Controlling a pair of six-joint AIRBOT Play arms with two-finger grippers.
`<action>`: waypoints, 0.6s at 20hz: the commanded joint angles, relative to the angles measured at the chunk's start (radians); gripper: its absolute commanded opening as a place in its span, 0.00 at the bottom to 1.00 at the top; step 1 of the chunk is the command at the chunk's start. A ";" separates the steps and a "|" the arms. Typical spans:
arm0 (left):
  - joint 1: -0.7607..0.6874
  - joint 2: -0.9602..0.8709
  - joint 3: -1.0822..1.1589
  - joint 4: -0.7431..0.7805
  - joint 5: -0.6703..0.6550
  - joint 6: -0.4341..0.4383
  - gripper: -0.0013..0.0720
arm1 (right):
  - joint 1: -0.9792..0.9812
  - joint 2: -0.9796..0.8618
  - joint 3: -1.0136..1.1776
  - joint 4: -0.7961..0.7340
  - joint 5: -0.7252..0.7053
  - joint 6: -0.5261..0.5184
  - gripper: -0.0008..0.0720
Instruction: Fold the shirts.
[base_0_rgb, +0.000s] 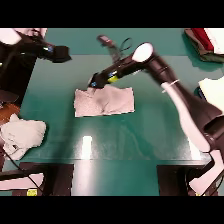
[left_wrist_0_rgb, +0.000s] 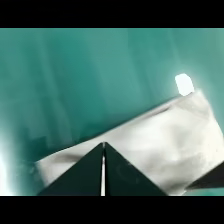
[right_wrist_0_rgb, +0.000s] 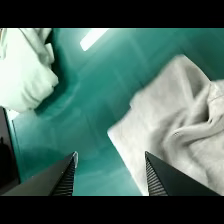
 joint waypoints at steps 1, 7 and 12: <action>0.070 0.082 0.000 0.028 -0.066 0.000 0.05 | 0.095 -0.051 0.057 -0.006 -0.116 -0.064 0.71; 0.076 0.089 -0.001 0.032 -0.152 0.003 0.05 | -0.079 0.115 -0.088 -0.317 0.192 0.021 0.71; 0.076 0.089 -0.001 0.020 -0.148 0.003 0.05 | -0.371 0.280 -0.507 -0.326 0.150 0.143 0.71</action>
